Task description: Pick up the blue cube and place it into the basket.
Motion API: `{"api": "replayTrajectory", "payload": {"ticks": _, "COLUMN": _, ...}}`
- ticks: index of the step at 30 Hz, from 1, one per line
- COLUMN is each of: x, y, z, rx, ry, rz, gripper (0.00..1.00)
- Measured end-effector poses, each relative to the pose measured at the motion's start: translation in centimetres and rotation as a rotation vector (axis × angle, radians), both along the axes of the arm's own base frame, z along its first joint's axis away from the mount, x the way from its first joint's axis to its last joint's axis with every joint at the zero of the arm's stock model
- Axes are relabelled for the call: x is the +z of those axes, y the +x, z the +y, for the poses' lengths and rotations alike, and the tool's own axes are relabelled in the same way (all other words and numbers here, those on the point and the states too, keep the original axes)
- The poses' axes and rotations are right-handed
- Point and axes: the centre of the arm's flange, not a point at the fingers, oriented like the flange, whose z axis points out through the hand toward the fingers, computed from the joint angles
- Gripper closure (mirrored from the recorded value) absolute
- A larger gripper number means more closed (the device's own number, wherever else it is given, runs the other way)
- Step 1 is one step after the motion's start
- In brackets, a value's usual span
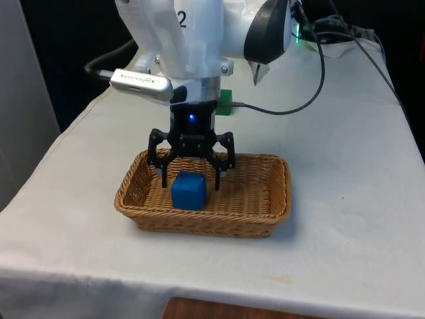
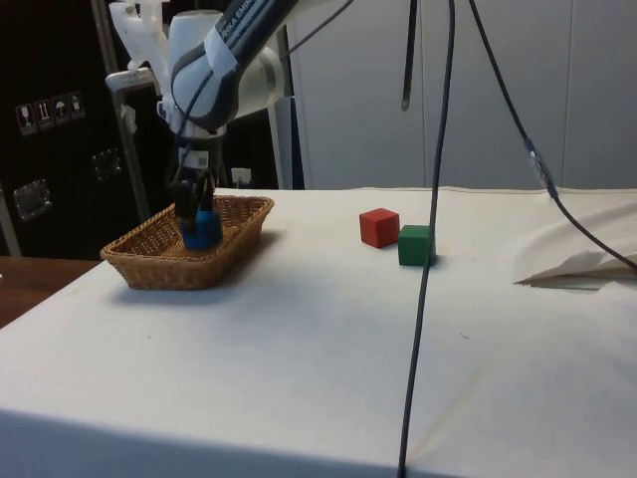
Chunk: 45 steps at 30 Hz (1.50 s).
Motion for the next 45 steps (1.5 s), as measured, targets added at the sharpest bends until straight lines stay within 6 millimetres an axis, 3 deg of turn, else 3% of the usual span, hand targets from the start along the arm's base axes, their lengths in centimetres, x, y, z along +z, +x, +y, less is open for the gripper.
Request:
{"api": "replayTrajectory", "payload": {"ticks": 20, "x": 4.6, "y": -2.0, "z": 0.1, "rx": -0.049, "ry": 0.027, "rz": -0.006, "gripper": 0.0}}
{"api": "replayTrajectory", "payload": {"ticks": 27, "x": 6.8, "y": -4.0, "z": 0.3, "rx": -0.074, "ry": 0.044, "rz": -0.005, "gripper": 0.0}}
{"api": "replayTrajectory", "payload": {"ticks": 45, "x": 9.7, "y": -7.3, "z": 0.6, "rx": -0.116, "ry": 0.071, "rz": -0.004, "gripper": 0.0}}
